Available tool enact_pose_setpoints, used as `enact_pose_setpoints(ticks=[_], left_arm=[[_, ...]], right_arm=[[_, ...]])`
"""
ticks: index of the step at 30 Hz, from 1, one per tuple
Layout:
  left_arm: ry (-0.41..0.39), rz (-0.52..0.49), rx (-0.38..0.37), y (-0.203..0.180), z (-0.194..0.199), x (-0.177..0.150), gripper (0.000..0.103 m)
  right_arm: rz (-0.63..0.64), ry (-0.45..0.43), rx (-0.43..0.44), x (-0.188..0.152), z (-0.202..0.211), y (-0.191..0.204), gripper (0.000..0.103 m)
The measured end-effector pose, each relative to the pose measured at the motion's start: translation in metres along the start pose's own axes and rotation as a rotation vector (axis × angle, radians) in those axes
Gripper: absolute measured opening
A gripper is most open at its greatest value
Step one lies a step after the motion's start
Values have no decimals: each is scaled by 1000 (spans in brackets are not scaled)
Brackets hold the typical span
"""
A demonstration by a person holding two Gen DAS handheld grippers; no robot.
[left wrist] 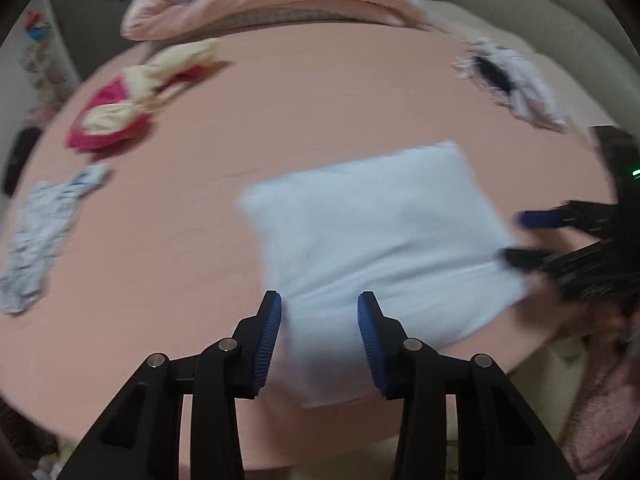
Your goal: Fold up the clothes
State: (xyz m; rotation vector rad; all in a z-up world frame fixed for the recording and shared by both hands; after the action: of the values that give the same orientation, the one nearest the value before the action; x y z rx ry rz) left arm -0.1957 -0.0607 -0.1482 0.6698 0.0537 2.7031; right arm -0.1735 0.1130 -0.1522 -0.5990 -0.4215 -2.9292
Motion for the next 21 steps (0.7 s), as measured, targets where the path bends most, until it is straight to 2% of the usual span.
enact_pose_setpoints(ticks=[1,3,4,6,7,9,11,13,14,15,18,21], left_arm=[[-25,16,-12,3,5,4,40],[-77,45,-36,9,14,13,40],[-115,25,-54,1,16,22,40],[-153,-1,-91,-13,11,37,40],[-151,-6,-109,-20,4,42,40],[-55,15,-120,-23,-23,37,40],[-20,51,-126,-12,-33,24,40],[-30,124,-124,12,-23,10,40],[-26,157,-86,27,-19,1,40],[-23,195,-59,42,-16,-7,40],[-62,441,-272,68,-10,-25,41],[-131,493,-400,59,-3,-23,43]], right_arm=[[-26,-5,3,1,6,-9,73],[-26,-63,-58,13,20,-14,73],[-25,-91,-82,20,25,-14,73],[-43,-139,-60,36,30,-4,73],[-47,-156,-47,45,29,4,73],[-21,-140,-52,51,15,18,75],[20,-82,-93,49,-6,23,74],[54,-23,-179,36,-23,11,74],[48,-16,-198,30,-25,2,74],[-12,-27,-151,27,-19,-10,74],[-148,-4,-86,19,-4,-35,74],[-140,-15,-53,17,5,-24,74]])
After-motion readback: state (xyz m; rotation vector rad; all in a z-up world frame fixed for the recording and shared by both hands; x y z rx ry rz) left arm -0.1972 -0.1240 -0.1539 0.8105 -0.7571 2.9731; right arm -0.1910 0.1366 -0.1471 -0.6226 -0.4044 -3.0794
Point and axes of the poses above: each gripper's, at about its wrist camera, not at the fingertips, and z roughly against the way its jaws point, y to its left, x to its top, the point moved 6 cm from there along -z, roughly the way its jaws point, and after that the axes turned 10 degrees about -z, right-handed, at the moved point
